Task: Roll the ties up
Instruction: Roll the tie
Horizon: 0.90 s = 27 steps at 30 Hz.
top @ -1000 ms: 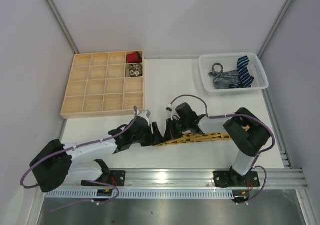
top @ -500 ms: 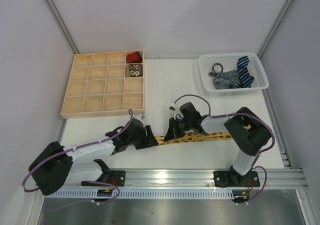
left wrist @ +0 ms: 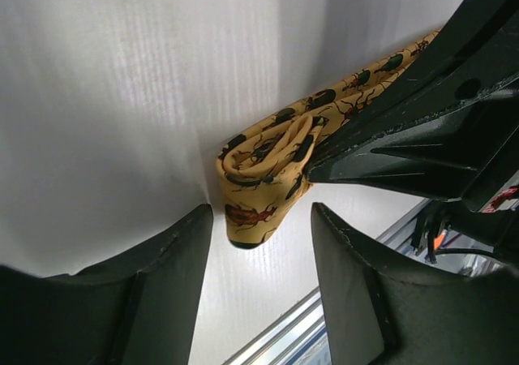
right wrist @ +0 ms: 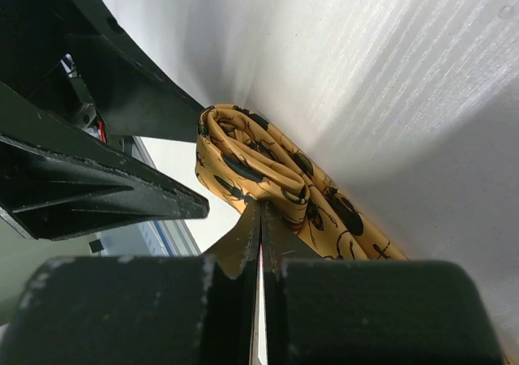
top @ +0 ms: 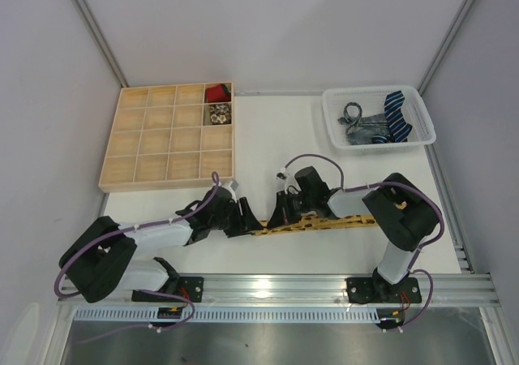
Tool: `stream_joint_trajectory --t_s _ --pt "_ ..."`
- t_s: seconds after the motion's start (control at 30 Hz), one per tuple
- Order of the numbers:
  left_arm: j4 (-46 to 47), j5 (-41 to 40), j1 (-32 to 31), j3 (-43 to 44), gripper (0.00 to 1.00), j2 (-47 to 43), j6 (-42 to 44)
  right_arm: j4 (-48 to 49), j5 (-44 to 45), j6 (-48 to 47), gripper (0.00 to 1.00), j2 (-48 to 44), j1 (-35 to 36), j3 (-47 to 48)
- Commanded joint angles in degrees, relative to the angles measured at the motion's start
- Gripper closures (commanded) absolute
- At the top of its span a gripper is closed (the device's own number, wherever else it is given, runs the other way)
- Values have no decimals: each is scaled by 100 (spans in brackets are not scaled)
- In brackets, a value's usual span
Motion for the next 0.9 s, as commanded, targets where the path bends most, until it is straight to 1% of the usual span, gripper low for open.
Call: stream_joint_trajectory --t_s 0.0,0.3,0.57,0.73,0.83,0.87 --pt "-73 192 50 46 41 422 50 -589 664 -358 100 241 -123 -243" --pt "-196 -62 50 -7 42 316 24 -492 620 -332 100 285 -167 -296" --pt "164 -45 32 81 45 747 6 -378 602 -270 100 338 -176 -314" --pt "225 -89 32 46 47 756 -11 -413 594 -244 100 311 -176 -252" --pt "243 -106 24 46 52 773 -20 -422 594 -253 100 329 -176 -217" --pt "226 -106 32 98 58 808 -3 -430 602 -244 100 338 -176 -200"
